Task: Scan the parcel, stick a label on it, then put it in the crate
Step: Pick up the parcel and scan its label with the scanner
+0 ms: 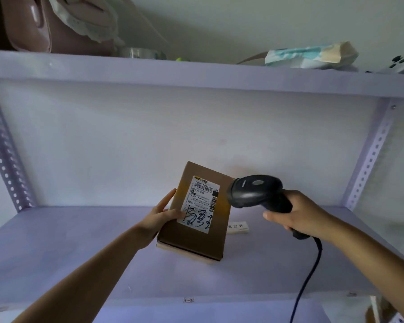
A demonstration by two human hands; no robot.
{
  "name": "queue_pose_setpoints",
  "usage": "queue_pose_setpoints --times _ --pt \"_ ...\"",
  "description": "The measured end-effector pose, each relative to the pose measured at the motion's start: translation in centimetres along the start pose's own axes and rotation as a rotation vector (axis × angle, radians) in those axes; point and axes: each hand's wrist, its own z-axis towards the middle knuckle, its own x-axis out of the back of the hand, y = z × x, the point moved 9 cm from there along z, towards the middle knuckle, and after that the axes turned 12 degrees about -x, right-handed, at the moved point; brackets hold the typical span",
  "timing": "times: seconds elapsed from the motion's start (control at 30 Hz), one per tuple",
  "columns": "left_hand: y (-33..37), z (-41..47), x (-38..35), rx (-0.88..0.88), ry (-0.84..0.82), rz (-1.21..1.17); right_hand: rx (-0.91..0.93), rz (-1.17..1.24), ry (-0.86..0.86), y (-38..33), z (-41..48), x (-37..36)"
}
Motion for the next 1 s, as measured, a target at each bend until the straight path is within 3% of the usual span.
queue_pose_setpoints --times 0.27,1.0 --pt "0.1 0.2 -0.3 -0.003 -0.003 0.022 0.056 -0.199 0.04 0.7 0.8 -3.4" --pt "0.7 -0.8 -0.9 -0.013 0.014 0.071 0.065 -0.235 0.072 1.6 1.2 -3.6"
